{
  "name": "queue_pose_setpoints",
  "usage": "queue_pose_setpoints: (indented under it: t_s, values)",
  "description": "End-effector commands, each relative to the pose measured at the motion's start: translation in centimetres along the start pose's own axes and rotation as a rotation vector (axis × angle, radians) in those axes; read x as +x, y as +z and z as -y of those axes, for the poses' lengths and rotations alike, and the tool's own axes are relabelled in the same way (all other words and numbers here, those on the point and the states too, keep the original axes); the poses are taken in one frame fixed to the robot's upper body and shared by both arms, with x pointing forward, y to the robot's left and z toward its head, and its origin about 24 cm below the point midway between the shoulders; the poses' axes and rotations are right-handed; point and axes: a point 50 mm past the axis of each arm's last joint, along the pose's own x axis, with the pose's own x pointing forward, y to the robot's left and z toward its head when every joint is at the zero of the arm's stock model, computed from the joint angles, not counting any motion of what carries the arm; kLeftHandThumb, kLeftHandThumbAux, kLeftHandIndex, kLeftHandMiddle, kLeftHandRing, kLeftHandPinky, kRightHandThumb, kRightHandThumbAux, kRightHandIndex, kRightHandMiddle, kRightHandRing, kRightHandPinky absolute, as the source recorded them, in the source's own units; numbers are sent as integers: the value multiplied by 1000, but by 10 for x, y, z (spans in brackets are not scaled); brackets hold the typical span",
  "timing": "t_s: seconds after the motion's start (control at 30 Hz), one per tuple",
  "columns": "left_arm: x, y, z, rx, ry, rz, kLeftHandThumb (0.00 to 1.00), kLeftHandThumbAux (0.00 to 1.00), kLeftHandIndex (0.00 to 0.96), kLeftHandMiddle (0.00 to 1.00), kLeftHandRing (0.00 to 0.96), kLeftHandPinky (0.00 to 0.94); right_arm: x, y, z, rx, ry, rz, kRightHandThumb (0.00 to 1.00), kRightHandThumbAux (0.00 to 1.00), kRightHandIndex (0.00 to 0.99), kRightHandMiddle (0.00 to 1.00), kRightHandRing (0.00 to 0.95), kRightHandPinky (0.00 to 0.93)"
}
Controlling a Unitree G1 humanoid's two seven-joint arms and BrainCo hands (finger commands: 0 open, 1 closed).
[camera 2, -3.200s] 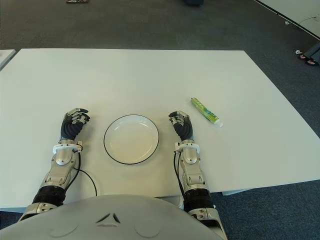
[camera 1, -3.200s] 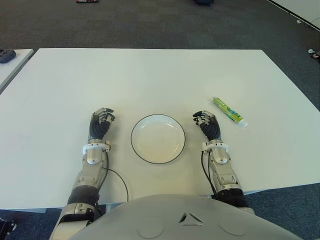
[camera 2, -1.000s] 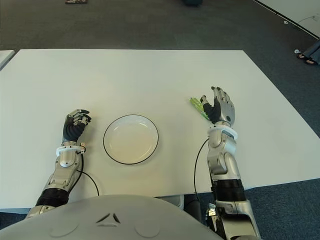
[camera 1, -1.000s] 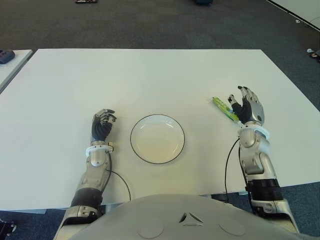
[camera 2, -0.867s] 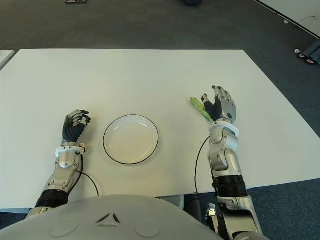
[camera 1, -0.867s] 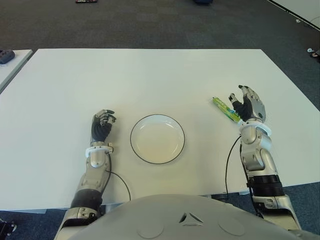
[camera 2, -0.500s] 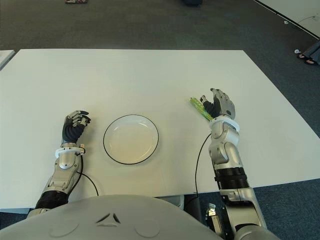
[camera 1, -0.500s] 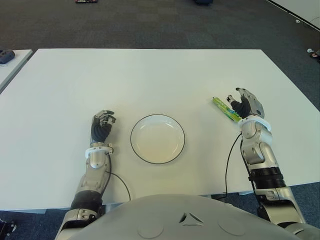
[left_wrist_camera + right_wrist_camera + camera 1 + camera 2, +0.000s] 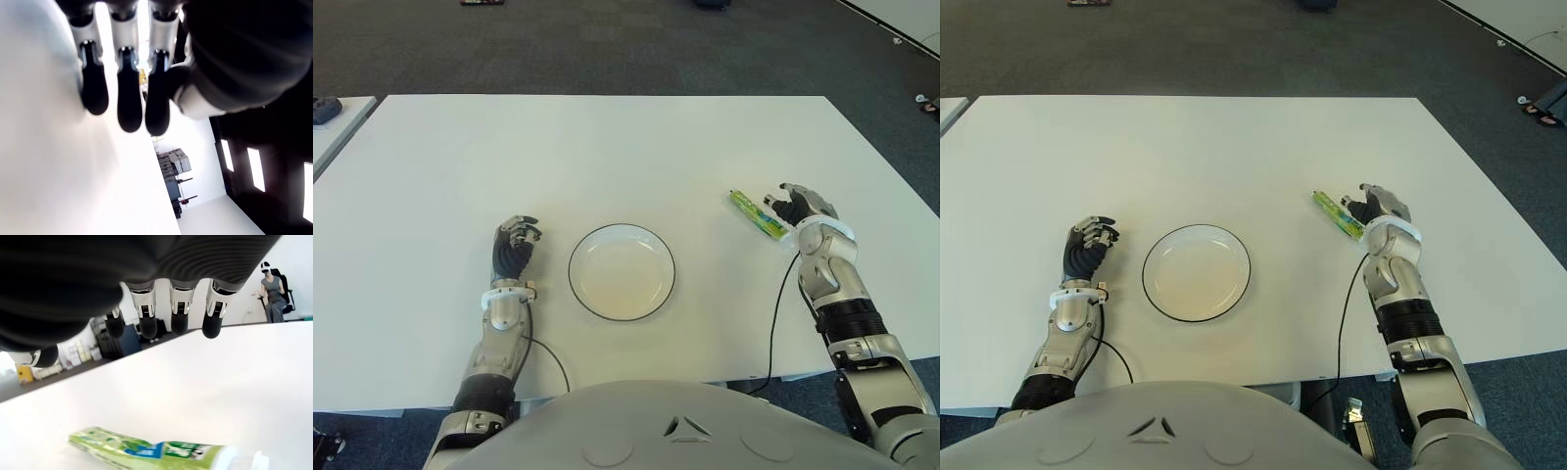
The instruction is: Put the toothpaste on the table into the plate.
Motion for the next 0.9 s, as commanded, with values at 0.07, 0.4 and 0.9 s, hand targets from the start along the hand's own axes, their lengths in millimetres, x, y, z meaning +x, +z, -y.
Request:
queue_pose_setpoints:
  t_s: [0.07, 0.4, 0.9]
  values:
    - [-3, -2, 1, -12, -13, -19, 707, 721, 429, 549, 538, 504, 8, 4, -7, -23, 65, -33, 514, 148, 0, 0, 0, 0]
    - [-3, -1, 1, -11, -10, -15, 707, 721, 429, 547, 538, 509, 22, -2, -24, -77, 119, -61, 480, 145, 0, 0, 0, 0]
    - [-2, 0, 1, -25, -21, -8, 706, 722, 428, 542, 534, 510, 30, 0, -32, -147, 174, -67, 438, 164, 0, 0, 0, 0]
